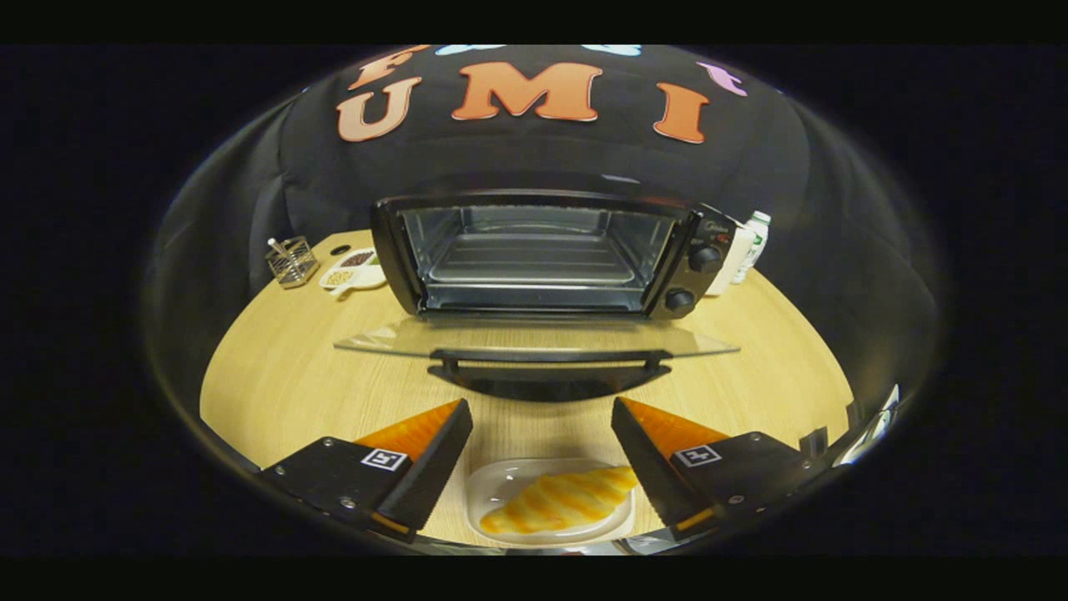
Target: Open the toaster oven, put the food inside, and close the toaster oven door.
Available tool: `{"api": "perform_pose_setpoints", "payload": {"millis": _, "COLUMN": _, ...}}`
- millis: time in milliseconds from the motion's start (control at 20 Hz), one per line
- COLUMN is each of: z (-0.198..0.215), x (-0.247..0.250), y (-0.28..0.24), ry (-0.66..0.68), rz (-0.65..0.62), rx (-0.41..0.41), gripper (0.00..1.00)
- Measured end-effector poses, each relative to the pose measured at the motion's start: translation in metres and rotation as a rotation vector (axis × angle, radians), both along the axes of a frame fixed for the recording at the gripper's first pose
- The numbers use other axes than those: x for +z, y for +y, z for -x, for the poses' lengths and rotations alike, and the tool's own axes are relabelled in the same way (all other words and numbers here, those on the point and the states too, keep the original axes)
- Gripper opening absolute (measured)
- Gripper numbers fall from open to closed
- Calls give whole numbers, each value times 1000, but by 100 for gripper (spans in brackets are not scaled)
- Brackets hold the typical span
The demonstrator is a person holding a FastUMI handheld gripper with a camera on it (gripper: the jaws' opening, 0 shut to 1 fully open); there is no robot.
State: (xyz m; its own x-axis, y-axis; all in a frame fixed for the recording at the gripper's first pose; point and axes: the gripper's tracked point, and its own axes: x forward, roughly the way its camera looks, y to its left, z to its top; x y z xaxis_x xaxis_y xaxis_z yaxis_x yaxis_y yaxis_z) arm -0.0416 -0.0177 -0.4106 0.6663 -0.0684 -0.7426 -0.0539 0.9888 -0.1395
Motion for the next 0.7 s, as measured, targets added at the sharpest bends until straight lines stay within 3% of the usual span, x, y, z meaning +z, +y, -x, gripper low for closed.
{"api": "perform_pose_setpoints", "payload": {"millis": 200, "z": -5, "x": 13, "y": 17, "ry": -22, "rz": -84, "rx": -2, "gripper": 100}}
{"api": "perform_pose_setpoints", "payload": {"millis": 550, "z": -65, "x": 154, "y": 14, "ry": -364, "rz": -155, "rx": -10, "gripper": 99}}
{"api": "perform_pose_setpoints", "payload": {"millis": 700, "z": -90, "x": 138, "y": 6, "ry": -347, "rz": -116, "rx": -24, "gripper": 99}}
